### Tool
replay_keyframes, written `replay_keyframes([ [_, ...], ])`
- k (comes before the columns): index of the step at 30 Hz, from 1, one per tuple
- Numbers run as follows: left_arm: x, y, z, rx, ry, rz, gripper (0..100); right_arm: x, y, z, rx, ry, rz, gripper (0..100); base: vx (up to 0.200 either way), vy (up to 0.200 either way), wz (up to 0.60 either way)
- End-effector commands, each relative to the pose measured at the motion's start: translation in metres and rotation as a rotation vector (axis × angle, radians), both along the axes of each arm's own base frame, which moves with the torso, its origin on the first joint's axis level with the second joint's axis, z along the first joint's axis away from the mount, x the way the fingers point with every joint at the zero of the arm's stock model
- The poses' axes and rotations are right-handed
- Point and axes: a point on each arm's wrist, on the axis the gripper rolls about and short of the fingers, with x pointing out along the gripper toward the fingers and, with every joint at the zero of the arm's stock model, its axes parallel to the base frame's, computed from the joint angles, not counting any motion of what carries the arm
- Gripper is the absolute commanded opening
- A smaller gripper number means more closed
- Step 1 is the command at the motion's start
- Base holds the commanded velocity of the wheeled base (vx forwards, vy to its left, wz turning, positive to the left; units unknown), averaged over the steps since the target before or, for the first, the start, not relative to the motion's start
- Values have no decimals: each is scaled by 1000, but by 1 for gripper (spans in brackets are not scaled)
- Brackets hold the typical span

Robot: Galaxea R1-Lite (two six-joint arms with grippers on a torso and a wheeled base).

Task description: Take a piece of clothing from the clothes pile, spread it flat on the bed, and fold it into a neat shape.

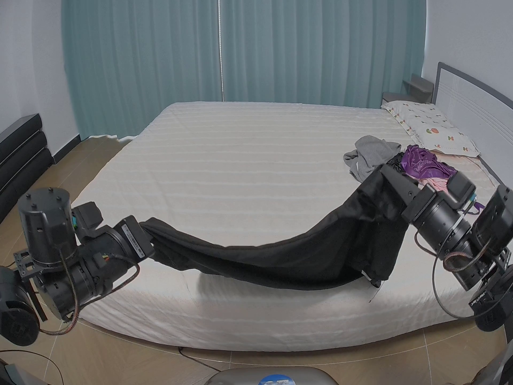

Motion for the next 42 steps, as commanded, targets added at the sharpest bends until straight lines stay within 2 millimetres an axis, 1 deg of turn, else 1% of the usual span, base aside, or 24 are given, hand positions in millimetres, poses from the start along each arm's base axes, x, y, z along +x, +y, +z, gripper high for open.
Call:
replay_keyframes([
  [1,1,8,31,-24,-112,63,0,1,-12,50,37,-146,-55,0,0,0,0],
  [4,13,9,47,-30,-136,92,0,15,-17,72,42,-164,-100,0,0,0,0],
  [5,21,8,55,-28,-135,103,0,23,-20,81,41,-166,-123,0,0,0,0],
  [7,31,7,64,-26,-131,112,0,34,-22,90,37,-163,-147,0,0,0,0],
  [9,44,4,71,-26,-128,118,0,46,-23,95,28,-147,-165,0,0,0,0],
  [11,57,0,73,-25,-126,126,0,56,-24,96,18,-134,-181,0,0,0,0],
  [13,68,-2,71,-21,-118,133,0,66,-23,92,5,-108,-189,0,200,0,0],
  [14,78,-5,67,-14,-106,139,0,76,-21,86,-7,-83,-193,0,200,0,0],
  [15,80,-5,66,-13,-105,142,0,77,-21,86,-8,-82,-193,0,200,0,0],
  [16,93,-8,62,-6,-92,148,0,94,-19,75,-24,-50,-205,0,200,0,0],
  [17,100,-10,58,-1,-83,153,0,104,-18,70,-30,-41,-213,0,200,0,0],
  [18,101,-10,58,-1,-81,154,0,106,-18,69,-30,-41,-216,0,200,0,0],
  [20,121,-13,47,10,-57,162,0,132,-14,55,-42,-17,-230,0,200,0,0],
  [22,131,-15,41,16,-45,166,0,143,-13,49,-48,-9,-236,0,200,0,0],
  [23,132,-15,40,17,-44,166,0,144,-13,49,-48,-9,-237,0,200,0,0],
  [25,151,-16,31,23,-29,180,0,161,-10,39,-55,3,-242,0,200,0,0],
  [28,167,-17,19,30,-10,189,0,174,-7,26,-65,22,-243,0,200,0,0],
  [30,178,-19,5,36,20,181,0,182,-4,15,-73,42,-244,0,200,0,0],
  [36,207,-28,-42,68,106,182,0,201,2,-36,-125,139,-240,0,200,0,0],
  [37,211,-29,-51,74,119,188,0,204,3,-47,-133,164,-237,0,200,0,0],
  [38,212,-30,-53,76,123,188,0,205,3,-51,-135,172,-237,0,200,0,0],
  [40,217,-35,-72,76,151,186,0,209,4,-73,-150,222,-235,0,0,0,0],
  [41,217,-35,-72,76,151,186,0,209,4,-73,-150,222,-235,0,0,0,0],
  [42,219,-38,-87,74,172,189,0,212,5,-89,-161,250,-237,0,0,0,0],
])
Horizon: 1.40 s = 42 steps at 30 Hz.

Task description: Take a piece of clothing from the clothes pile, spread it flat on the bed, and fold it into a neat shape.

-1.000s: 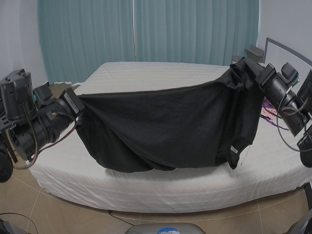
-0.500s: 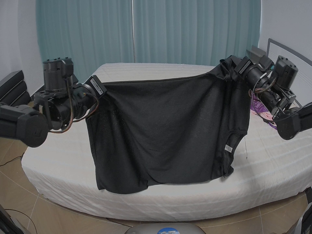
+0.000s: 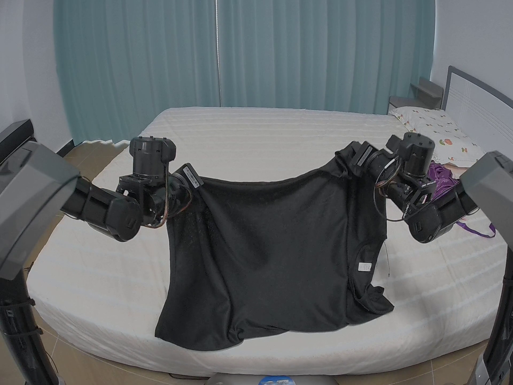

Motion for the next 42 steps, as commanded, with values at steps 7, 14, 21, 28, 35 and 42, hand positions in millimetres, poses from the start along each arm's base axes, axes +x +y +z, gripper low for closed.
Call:
replay_keyframes([
  [7,23,-12,-90,2,140,17,0,21,-2,-96,-50,189,-31,0,0,0,0],
  [14,27,-13,-117,-21,193,34,100,23,-5,-130,-48,268,-53,100,0,0,0],
  [21,31,-12,-146,2,248,47,100,23,-7,-175,-75,364,-62,100,0,0,0],
  [28,38,14,-138,-8,237,114,100,25,-30,-141,78,340,-131,100,0,0,0],
  [35,36,35,-131,-23,270,160,100,15,-49,-111,242,346,-112,100,0,0,0],
  [42,21,46,-145,-75,382,110,100,-2,-54,-129,227,450,-88,100,0,0,0],
])
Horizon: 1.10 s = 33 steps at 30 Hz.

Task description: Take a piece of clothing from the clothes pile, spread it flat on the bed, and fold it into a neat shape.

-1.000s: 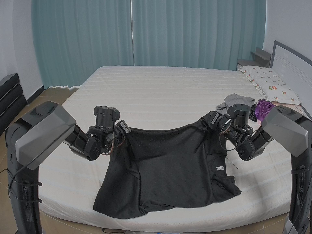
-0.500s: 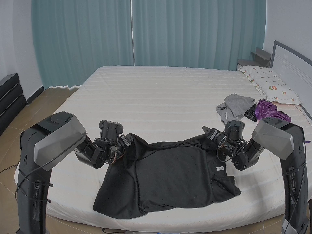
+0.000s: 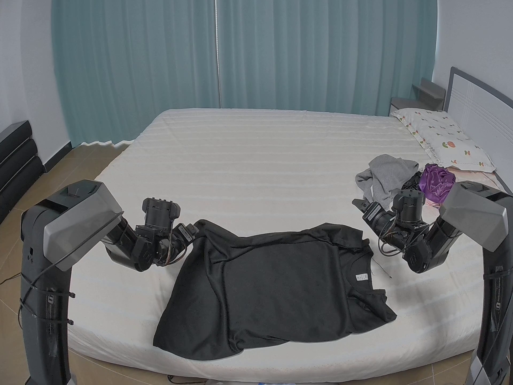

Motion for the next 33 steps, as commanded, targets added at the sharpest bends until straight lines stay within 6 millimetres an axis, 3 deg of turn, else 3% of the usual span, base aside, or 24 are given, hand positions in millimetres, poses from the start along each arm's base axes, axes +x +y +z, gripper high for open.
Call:
replay_keyframes([
  [1,-13,10,-4,-43,70,-33,100,-10,-2,-1,-1,35,8,100,0,0,0],
  [9,-29,15,-1,-109,119,-40,100,-16,2,-14,-8,118,27,100,0,0,0],
  [12,-44,10,9,-188,118,-4,100,-19,7,-20,-8,193,36,100,0,0,0],
  [19,-45,10,10,-248,10,14,100,-13,18,-23,15,201,46,100,0,0,0],
  [23,-48,10,9,-246,13,13,100,-12,27,-37,23,239,64,100,0,0,0],
  [33,-56,10,6,-252,-9,2,100,0,27,-51,13,262,43,100,0,0,0],
])
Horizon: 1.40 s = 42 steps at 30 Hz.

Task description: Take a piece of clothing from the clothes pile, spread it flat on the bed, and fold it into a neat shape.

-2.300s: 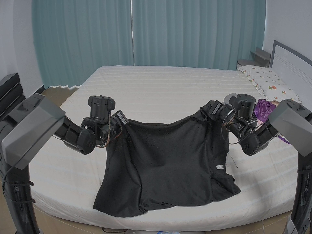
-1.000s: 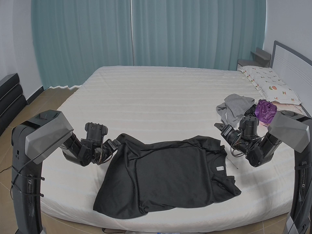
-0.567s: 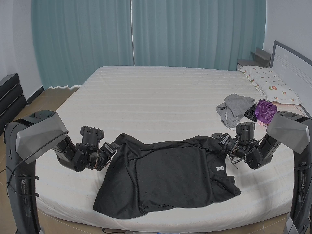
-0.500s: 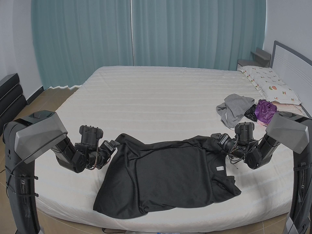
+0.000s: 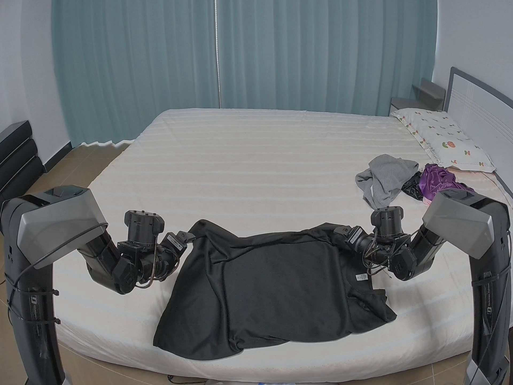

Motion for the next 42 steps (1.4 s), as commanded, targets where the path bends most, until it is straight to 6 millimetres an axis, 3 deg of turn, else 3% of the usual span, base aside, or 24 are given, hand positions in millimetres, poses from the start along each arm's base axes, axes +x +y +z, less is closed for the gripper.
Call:
replay_keyframes([
  [1,-3,0,-1,2,5,-1,100,9,0,-10,-5,10,-8,100,0,0,0],
  [9,-3,0,-2,6,7,-5,100,30,6,-18,-28,-6,-44,100,0,0,0],
  [10,-3,0,-2,6,7,-5,100,31,8,-18,-28,-9,-42,0,0,0,0],
  [18,-3,0,-3,9,8,-5,100,35,6,-5,-17,-56,-52,0,0,0,0],
  [24,-3,0,-3,9,7,-3,100,53,-1,18,-2,-145,-83,0,0,0,0],
  [31,-4,0,-3,10,9,-3,100,80,11,46,36,-279,-73,0,0,0,0],
  [38,-4,0,-3,12,7,-1,100,102,14,49,48,-365,-110,0,0,0,0],
  [39,-4,0,-3,11,9,0,100,112,14,35,30,-379,-155,0,0,0,0],
  [42,-4,0,-3,13,8,0,100,115,14,22,15,-351,-168,0,0,0,0],
])
